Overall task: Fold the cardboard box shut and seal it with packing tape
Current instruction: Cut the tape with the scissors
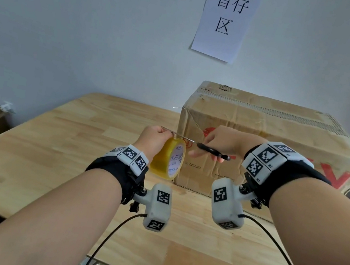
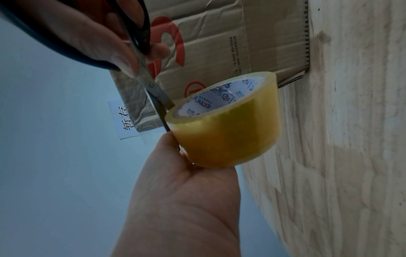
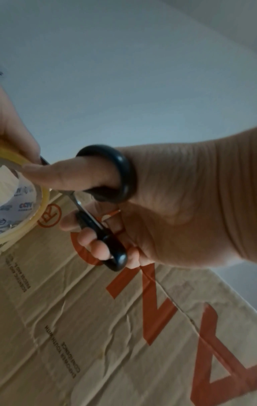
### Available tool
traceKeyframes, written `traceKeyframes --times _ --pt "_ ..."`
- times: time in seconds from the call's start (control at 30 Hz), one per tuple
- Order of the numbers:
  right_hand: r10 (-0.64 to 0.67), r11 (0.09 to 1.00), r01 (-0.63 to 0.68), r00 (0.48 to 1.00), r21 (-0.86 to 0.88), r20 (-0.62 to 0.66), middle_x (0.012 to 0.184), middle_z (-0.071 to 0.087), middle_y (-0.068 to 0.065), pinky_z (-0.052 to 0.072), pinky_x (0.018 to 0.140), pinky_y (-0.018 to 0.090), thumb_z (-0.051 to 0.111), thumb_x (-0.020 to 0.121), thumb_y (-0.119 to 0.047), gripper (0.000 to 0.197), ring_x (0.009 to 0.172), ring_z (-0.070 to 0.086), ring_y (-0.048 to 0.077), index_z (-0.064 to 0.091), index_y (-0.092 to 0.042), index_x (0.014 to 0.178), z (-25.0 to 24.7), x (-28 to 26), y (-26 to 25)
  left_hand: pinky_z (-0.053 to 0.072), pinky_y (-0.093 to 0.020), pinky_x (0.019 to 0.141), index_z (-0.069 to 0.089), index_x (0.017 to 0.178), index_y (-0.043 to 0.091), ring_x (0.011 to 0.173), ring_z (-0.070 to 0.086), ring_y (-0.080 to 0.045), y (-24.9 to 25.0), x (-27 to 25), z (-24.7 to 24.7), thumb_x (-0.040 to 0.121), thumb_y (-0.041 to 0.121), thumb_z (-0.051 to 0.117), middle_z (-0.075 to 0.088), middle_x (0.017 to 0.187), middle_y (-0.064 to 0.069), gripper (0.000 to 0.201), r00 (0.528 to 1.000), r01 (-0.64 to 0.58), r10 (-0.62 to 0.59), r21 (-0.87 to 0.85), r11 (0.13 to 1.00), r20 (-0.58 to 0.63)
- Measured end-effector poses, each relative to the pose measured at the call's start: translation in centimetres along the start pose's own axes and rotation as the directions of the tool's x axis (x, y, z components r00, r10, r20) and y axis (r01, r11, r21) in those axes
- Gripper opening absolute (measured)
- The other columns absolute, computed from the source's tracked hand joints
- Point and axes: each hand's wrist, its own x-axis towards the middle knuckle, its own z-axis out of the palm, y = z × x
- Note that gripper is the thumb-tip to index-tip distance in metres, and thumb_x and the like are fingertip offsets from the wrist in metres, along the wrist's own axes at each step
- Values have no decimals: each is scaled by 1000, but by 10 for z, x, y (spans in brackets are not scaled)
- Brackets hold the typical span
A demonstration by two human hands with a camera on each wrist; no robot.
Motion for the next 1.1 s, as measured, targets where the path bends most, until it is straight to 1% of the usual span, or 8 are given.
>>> traceKeyframes --times 0.17,0.4,0.57,0.7,0.83,1.0,1.07,1.1 --pt "-31 999 29 998 -40 -49 56 57 1 43 52 22 74 68 -60 61 51 50 12 71 -2 83 -1 3 2 44 -35 71 63 86 6 75 54 -24 2 4 -3 91 22 56 57 83 -17 19 1000 -9 8 58 998 7" --pt "-42 997 37 996 -62 -73 60 62 1 47 57 22 79 69 -50 39 53 54 11 75 -14 82 -1 3 3 41 -34 67 63 84 9 72 51 -24 2 13 -1 88 22 57 52 78 -16 15 1000 -1 -1 94 996 27" --pt "-60 989 43 990 -139 -125 69 69 6 57 72 32 79 68 -50 46 59 60 13 73 -9 87 6 8 5 39 -33 66 60 83 13 72 50 -23 -1 17 -6 87 21 57 52 79 -13 10 999 -20 17 83 996 36" --pt "-43 996 37 997 -86 -68 70 67 6 56 73 34 74 64 -64 65 60 59 16 69 -6 93 10 8 3 35 -31 63 55 80 9 70 46 -22 -10 16 -14 88 17 57 47 76 -15 12 999 -20 11 193 981 47" --pt "-37 994 38 999 -100 9 90 66 12 45 70 26 65 68 -70 79 85 61 25 64 1 102 21 6 1 30 -28 60 51 67 8 65 39 -20 -39 13 -30 88 14 54 42 69 -13 22 997 -81 73 470 879 34" --pt "24 992 -21 999 -122 25 71 59 4 39 57 24 68 74 -64 66 65 53 17 64 1 88 76 22 -5 29 -29 54 35 51 15 52 31 -21 -68 2 -56 88 8 51 35 55 -4 42 988 -106 151 673 732 -8" --pt "79 983 -78 997 -165 0 62 61 4 43 52 23 66 77 -63 61 52 53 15 58 -3 80 108 35 -9 39 -31 65 53 62 8 63 47 -22 -90 -1 -62 89 7 50 50 79 -5 28 985 -99 172 725 682 -28" --pt "109 982 -106 994 -154 8 61 63 5 47 52 25 66 78 -61 60 50 55 15 56 -3 91 122 38 -12 41 -32 73 61 77 5 75 54 -24 -102 -3 -64 91 10 50 49 97 -6 19 984 -86 172 748 658 -38"
